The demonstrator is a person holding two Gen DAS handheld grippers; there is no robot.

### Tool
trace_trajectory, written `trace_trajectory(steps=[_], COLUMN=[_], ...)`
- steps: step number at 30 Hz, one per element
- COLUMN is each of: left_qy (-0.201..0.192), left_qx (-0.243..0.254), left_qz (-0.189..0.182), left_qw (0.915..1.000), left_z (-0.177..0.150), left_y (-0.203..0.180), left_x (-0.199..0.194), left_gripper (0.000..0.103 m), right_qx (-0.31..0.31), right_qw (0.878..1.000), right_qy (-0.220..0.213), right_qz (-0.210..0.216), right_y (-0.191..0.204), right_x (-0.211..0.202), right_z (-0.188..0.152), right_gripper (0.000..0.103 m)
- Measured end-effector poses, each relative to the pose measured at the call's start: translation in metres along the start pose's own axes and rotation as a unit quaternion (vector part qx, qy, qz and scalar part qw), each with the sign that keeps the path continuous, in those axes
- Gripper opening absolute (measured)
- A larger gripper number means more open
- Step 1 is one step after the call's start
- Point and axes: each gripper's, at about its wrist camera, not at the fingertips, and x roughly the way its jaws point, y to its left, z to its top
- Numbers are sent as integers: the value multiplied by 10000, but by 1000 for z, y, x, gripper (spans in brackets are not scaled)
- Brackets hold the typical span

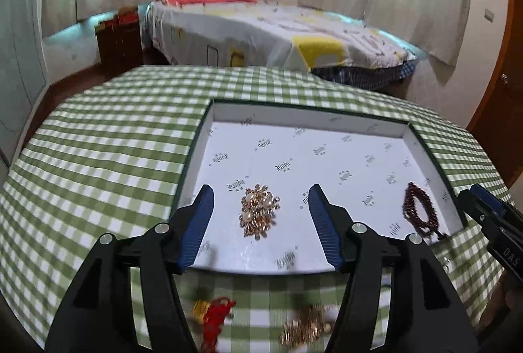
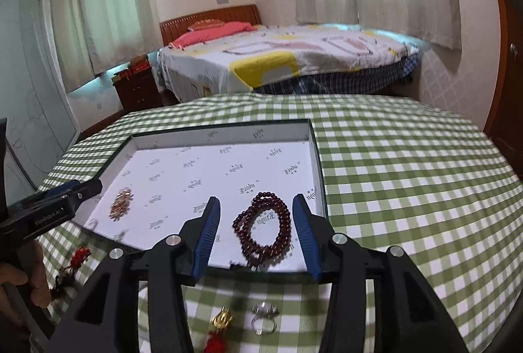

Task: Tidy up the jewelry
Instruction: 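Carry brooch into the green box with left tool while right tool places the bracelet there, then grasp the rhinestone brooch with left tool while right tool grasps the pearl strand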

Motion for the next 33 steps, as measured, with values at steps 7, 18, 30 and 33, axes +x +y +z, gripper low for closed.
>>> trace_trajectory(steps=[7,18,30,33], left_qy=[-318,-106,-66,-3], left_qx=[-93,-151,-289,-304], left_qz=[87,241,358,342], left_qw=[9994,9995,9989,9990], left_z=[-32,-90,-116,-121], left_y=[2,10,21,20], left_x=[-47,-80,-98,-96], left_gripper=[63,64,64,64], right_qx=[-267,-562,-795,-866], right_qw=[9991,9981,9942,9928], right_qy=[-341,-62,430,582], right_qz=[-20,252,575,595], right_y=[15,39,64,69], right_x=[-40,-62,-53,-49], right_z=[-34,-86,-107,-110], right_gripper=[47,48,55,59])
